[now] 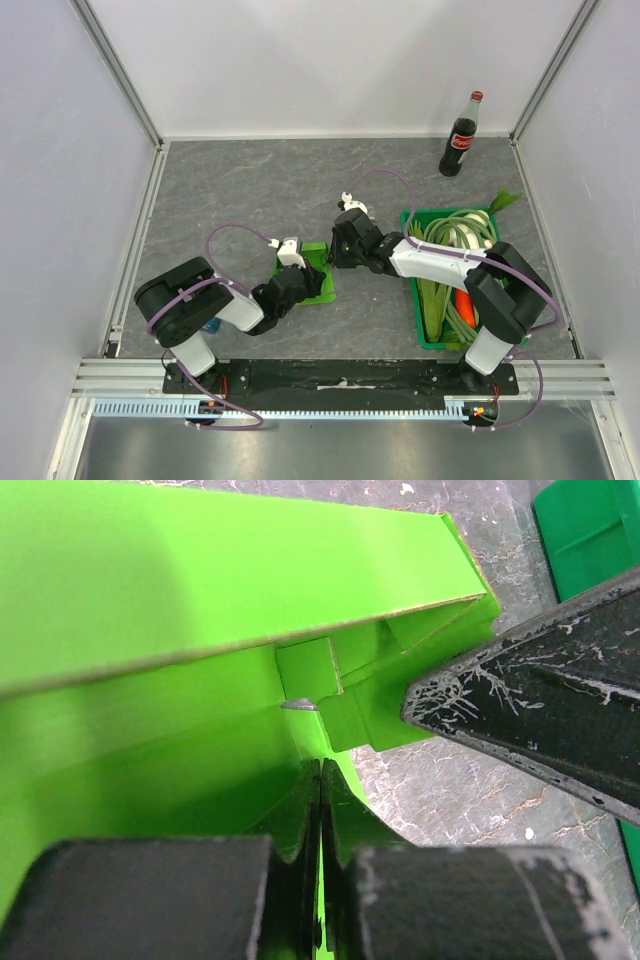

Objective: Fold the paper box

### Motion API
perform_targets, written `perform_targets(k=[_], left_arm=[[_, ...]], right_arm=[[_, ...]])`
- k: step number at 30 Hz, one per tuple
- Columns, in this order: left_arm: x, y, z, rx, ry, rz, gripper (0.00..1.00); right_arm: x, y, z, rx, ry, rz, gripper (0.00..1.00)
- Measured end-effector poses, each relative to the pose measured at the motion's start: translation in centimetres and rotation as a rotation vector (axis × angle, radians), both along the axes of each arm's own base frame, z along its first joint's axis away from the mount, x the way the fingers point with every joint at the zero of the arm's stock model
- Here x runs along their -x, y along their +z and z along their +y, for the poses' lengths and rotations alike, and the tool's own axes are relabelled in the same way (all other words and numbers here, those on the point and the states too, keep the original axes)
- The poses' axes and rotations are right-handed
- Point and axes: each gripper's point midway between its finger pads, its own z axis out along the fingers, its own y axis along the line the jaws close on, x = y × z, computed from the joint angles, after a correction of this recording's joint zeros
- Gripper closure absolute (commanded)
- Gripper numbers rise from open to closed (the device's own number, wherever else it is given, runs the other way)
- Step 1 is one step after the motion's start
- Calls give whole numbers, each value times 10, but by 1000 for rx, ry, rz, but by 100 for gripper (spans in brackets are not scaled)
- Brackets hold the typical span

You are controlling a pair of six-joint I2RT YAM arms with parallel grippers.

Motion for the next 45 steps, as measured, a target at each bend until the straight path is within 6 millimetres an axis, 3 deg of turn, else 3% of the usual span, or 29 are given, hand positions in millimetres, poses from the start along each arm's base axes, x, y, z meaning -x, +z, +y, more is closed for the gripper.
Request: perform_targets(k=[4,6,8,13,19,23,26,29,32,33,36,38,40,45], left_arm=[[1,0,-1,10,-5,-5,98],[1,0,-2,16,-11,-8,98],[2,0,-2,19,-16,-9,96],[7,1,-4,22,-57,-24,70],[24,13,-5,41,-158,-60,52],[36,42,-7,99,-223,-114,50],[44,79,-7,163,-268,-197,50],[52,113,2,214,-274,-269,57],[52,145,25,242,-190,-328,49],[50,152,36,243,-142,-342,41],[38,166,75,231,46,-373,35],[27,159,97,183,150,-359,34],[10,137,121,89,256,-305,34],[-19,78,148,-111,358,-137,49]], right_arm=[[2,1,4,-16,7,1,90],[3,1,6,-17,2,0,99],[3,-2,5,-5,-12,-5,100],[5,-5,7,22,-56,-21,100],[10,-6,10,84,-65,-55,100],[8,-5,7,113,-65,-72,100],[7,-5,4,138,-58,-83,100],[6,-5,2,155,-48,-93,100],[6,-4,0,177,-34,-99,100],[6,-4,-1,182,-31,-100,100],[6,-4,-3,200,-19,-101,100],[7,-5,-3,207,-11,-101,100],[6,-5,-5,215,-4,-101,100],[3,-4,-12,220,25,-88,100]])
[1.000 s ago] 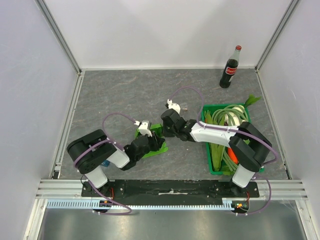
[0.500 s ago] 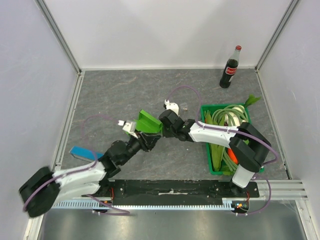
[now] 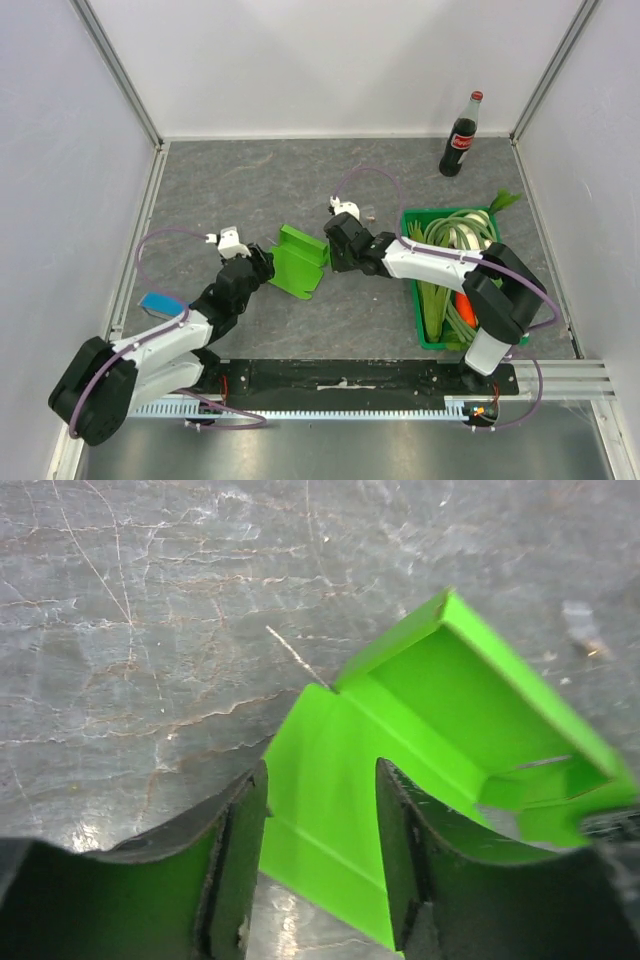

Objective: Fold the paper box

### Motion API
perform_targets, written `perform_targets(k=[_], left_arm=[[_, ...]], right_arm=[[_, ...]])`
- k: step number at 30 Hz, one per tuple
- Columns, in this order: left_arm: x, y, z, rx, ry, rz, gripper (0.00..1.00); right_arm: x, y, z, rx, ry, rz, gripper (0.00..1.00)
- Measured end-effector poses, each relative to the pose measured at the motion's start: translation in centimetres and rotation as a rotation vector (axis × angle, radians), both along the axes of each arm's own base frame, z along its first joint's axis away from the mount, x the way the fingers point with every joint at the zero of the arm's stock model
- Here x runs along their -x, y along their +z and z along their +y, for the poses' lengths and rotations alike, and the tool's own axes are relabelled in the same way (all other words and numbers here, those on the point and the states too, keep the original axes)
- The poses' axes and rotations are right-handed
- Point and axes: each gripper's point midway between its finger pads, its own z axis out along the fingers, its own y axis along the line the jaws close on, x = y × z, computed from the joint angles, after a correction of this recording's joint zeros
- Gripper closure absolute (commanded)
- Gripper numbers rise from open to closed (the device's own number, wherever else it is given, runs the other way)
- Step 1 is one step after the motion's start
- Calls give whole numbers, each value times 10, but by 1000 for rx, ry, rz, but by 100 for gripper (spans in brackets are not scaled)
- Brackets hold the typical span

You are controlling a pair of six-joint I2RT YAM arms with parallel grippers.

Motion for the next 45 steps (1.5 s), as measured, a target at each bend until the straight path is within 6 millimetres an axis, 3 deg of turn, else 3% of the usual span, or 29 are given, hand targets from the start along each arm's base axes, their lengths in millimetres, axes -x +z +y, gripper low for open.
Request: perform_targets(k=[3,13,22,28,36,45], left_arm=[[-4,-17,-3,-40,-48,14,49],[-17,-33,-41,-184,-303,-53,52],[-54,-19,-61,-296,-355,-148,61],[-59,-25,-63,-318,-362,-149,67],[-65,-27,-67,-327,-367,-167,66],[-71,-29,-73,-358,-363,-183,93]], right_arm=[[-5,1,-10,4,24,20,100],[-10,0,-33,49,158,79,100],[-8,1,-38,57,236,99,100],[-8,3,-42,59,252,99,100],[-5,2,-43,62,268,110,100],[-4,3,-43,62,269,115,97]])
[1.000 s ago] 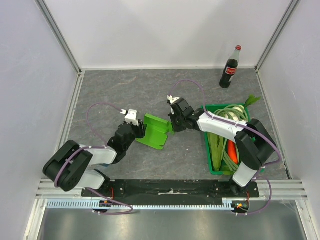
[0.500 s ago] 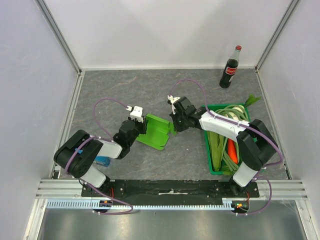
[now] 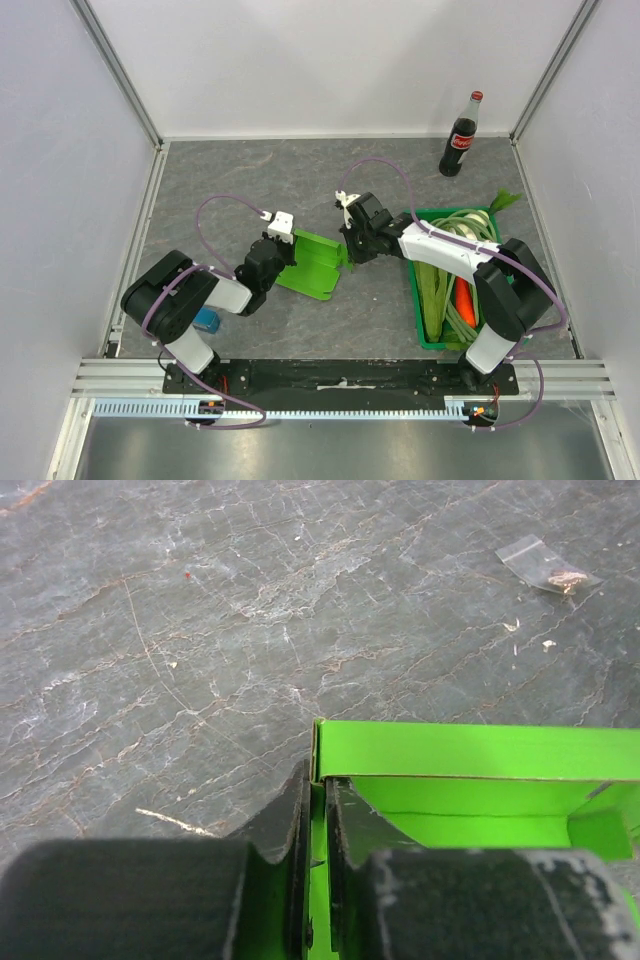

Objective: Fold the paper box

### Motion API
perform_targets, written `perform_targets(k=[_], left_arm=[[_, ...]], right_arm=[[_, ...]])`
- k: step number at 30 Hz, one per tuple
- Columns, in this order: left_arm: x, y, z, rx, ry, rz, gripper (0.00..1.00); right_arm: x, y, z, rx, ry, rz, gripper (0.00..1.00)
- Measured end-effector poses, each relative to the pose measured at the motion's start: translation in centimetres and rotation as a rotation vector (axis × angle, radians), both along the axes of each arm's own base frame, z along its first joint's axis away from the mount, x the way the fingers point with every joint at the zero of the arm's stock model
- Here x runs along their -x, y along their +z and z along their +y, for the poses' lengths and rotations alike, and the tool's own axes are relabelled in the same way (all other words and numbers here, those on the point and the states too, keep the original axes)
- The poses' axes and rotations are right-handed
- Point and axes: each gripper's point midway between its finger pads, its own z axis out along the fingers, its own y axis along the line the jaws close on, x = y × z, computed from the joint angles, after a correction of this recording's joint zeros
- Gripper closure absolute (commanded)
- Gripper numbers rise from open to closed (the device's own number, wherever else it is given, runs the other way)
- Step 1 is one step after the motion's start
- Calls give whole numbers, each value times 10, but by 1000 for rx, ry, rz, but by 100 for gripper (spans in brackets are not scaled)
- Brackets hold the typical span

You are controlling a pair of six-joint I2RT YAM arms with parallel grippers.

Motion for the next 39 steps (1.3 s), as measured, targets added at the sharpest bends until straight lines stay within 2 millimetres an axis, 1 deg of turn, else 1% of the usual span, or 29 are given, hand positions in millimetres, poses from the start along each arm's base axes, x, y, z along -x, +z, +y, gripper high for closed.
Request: perform_targets(k=[1,2,6,10,12,18,22,26,30,31,32,34,35,36,39], left_arm=[[0,0,-1,-9,2,-7,98],[1,1,-2,-20,9,-15,98],[6,4,-8,-42,58,-57,98],[15,8,-13,-58,149,-119,98],[21,7,-15,-75,179,-137,98],[33,7,-16,-85,252,-163,98],[37,8,-15,-81,273,-169,98],[40,6,-11,-82,283,-167,98],[43,3,-6,-79,285,-165,98],[45,2,-4,-80,285,-163,98],[46,1,-3,-79,285,-162,98],[47,0,-2,-75,285,-160,98],[47,0,-1,-74,285,-159,98],[48,-1,-1,-72,285,-158,98],[49,-2,-1,-68,280,-153,98]], right_arm=[[-1,1,1,-3,-4,-1,96],[-1,1,1,-3,-10,-1,96],[-3,3,-3,-1,-88,22,96],[-4,7,-4,-28,-209,62,96],[-2,6,-3,-43,-259,86,96],[0,2,0,-106,-404,145,93],[1,1,5,-183,-439,138,90],[2,-1,9,-249,-390,84,89],[1,-3,13,-269,-272,-7,84],[0,-2,15,-272,-232,-36,82],[0,-2,16,-272,-188,-64,75],[-1,-1,17,-274,-114,-113,69],[-1,0,19,-276,-65,-149,63],[0,1,19,-278,-34,-172,61],[2,3,21,-280,61,-236,60]])
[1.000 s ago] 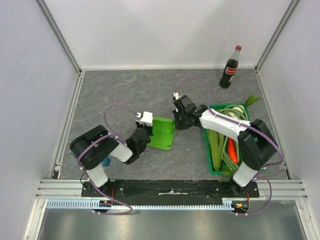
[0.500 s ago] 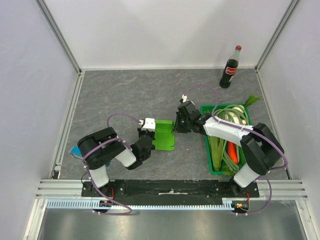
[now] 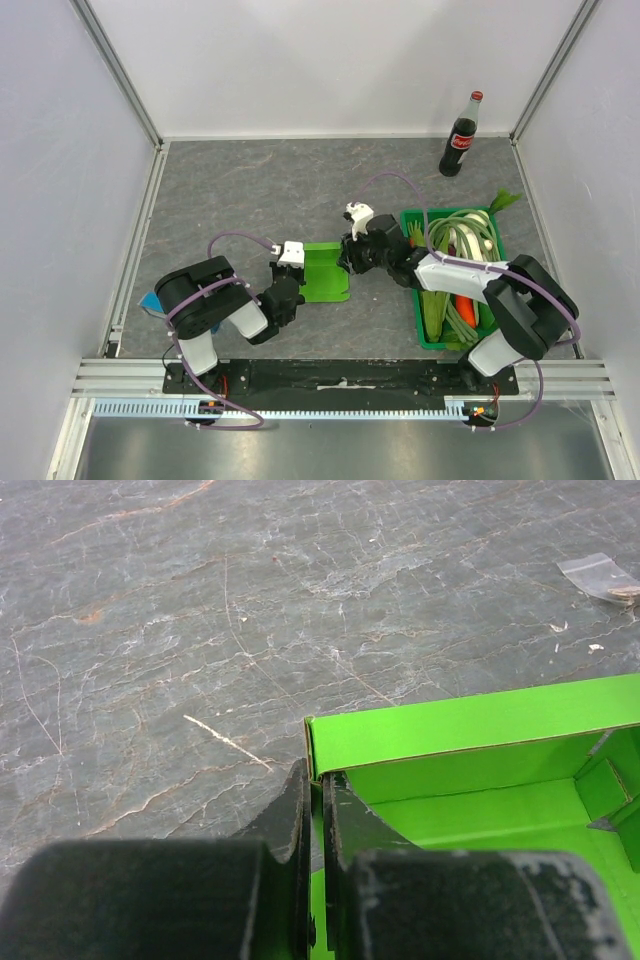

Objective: Fold the paper box

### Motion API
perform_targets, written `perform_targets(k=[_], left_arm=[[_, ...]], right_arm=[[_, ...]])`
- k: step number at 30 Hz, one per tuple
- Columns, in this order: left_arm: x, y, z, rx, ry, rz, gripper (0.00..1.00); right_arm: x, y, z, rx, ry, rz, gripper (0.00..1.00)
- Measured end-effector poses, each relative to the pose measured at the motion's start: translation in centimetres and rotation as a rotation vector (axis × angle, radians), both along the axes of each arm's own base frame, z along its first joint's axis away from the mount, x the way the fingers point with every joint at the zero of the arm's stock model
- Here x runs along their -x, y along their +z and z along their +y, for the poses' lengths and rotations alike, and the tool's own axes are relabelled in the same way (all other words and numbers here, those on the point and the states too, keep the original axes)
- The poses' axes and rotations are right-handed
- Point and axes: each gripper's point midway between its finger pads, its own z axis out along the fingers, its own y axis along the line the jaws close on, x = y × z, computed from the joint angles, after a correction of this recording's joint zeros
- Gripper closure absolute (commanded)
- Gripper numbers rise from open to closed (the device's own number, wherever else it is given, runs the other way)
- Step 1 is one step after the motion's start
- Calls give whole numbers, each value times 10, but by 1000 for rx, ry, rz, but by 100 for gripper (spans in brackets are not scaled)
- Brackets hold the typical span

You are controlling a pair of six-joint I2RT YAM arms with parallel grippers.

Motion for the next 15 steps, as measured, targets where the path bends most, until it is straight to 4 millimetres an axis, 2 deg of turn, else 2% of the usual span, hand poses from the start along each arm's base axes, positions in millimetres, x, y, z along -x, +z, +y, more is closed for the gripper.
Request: perform_targets(k=[7,10,15], left_arm=[[2,-2,2,7,-2,4,98],[3,-2,1,11,-9,5,98],[4,-3,1,14,-16,4,98]], right_arm=[[-2,11,6,-57,123,-76,47],[-2,12,6,-93,153,-90,49],[0,16,9,-121,202,-104,59]])
